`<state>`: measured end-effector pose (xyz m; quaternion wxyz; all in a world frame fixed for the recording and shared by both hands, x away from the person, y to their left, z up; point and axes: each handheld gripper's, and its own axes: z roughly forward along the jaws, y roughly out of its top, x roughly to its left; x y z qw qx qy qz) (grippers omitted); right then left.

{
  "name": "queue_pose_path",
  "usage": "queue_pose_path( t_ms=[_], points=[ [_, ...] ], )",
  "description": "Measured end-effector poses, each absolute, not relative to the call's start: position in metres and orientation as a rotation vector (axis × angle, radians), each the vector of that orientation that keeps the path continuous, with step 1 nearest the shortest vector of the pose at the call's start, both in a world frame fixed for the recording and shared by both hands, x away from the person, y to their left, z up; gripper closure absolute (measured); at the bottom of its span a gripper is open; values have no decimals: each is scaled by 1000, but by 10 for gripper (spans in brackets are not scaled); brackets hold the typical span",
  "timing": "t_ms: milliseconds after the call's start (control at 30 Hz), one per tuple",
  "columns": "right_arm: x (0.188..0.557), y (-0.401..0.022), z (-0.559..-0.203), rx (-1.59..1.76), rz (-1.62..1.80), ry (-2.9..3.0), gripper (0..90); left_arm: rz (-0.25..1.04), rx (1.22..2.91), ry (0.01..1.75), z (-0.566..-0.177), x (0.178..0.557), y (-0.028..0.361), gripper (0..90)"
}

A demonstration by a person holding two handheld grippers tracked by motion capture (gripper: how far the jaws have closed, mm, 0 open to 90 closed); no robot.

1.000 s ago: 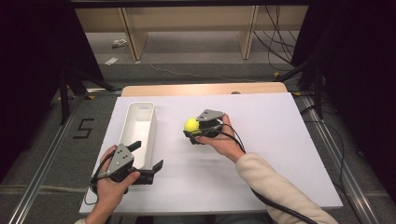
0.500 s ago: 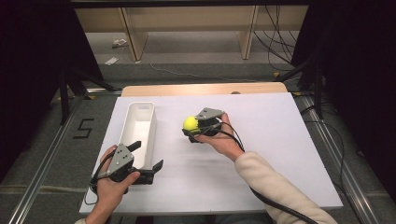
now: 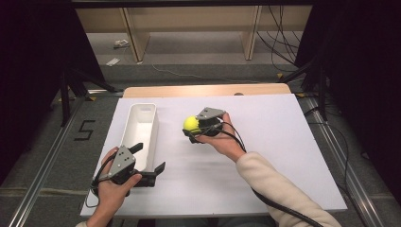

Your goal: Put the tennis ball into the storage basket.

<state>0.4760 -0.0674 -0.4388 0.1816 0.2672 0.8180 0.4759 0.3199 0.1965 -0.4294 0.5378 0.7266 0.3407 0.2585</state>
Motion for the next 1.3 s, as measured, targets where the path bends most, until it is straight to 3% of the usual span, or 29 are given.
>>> queue_pose_path(
  t_ms=[1300],
  points=[
    [478, -52, -425, 716, 1368, 2305, 266, 615, 1727, 806, -429, 320, 196, 0]
  ],
)
